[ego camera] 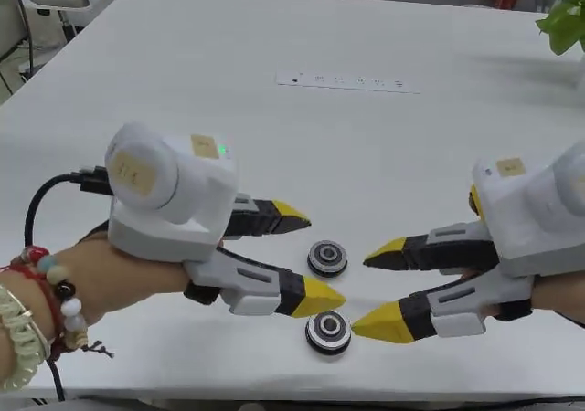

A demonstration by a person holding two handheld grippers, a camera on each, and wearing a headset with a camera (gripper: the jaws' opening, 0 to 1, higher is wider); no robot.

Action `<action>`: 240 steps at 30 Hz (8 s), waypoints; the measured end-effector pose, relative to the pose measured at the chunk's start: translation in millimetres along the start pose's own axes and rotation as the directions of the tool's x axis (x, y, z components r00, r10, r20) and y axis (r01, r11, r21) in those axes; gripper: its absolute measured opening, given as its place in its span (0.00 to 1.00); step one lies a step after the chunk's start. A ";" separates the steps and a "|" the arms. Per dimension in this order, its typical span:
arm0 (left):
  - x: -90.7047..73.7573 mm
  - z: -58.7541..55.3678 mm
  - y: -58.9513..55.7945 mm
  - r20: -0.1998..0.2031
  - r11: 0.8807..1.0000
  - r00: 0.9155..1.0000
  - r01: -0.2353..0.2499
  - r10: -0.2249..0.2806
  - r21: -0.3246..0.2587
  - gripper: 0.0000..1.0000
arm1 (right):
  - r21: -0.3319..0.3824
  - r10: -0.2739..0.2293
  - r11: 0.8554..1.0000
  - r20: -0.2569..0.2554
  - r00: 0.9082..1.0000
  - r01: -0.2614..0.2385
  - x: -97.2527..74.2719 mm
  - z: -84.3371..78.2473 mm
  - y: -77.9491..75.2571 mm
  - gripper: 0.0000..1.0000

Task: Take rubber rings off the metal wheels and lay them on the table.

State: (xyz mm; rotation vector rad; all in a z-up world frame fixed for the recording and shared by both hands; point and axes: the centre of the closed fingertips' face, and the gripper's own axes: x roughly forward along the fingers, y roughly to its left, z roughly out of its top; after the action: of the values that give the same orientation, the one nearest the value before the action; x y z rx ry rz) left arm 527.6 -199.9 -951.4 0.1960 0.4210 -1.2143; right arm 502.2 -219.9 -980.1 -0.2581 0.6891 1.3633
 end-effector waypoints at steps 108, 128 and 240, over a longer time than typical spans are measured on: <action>33.9 -38.5 -21.2 -0.087 0.990 0.994 0.075 -0.065 0.118 0.18 | -0.106 -0.127 0.988 -0.139 0.982 0.113 14.7 -31.4 -26.7 0.00; 38.5 -39.3 -6.8 -0.070 0.990 0.997 0.030 -0.021 0.138 0.13 | -0.123 -0.112 0.988 -0.127 0.986 0.096 20.8 -30.6 -22.0 0.17; 38.0 -37.5 -9.2 -0.060 0.990 0.998 0.026 -0.018 0.140 0.13 | -0.041 -0.086 0.996 -0.105 0.991 0.082 19.8 -28.7 -21.2 0.14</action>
State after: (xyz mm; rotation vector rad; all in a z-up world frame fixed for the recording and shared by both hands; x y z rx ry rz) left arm 521.9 -222.2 -1000.5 0.3499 0.3888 -1.2630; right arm 514.6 -224.2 -1018.8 -0.3876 0.7345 1.2898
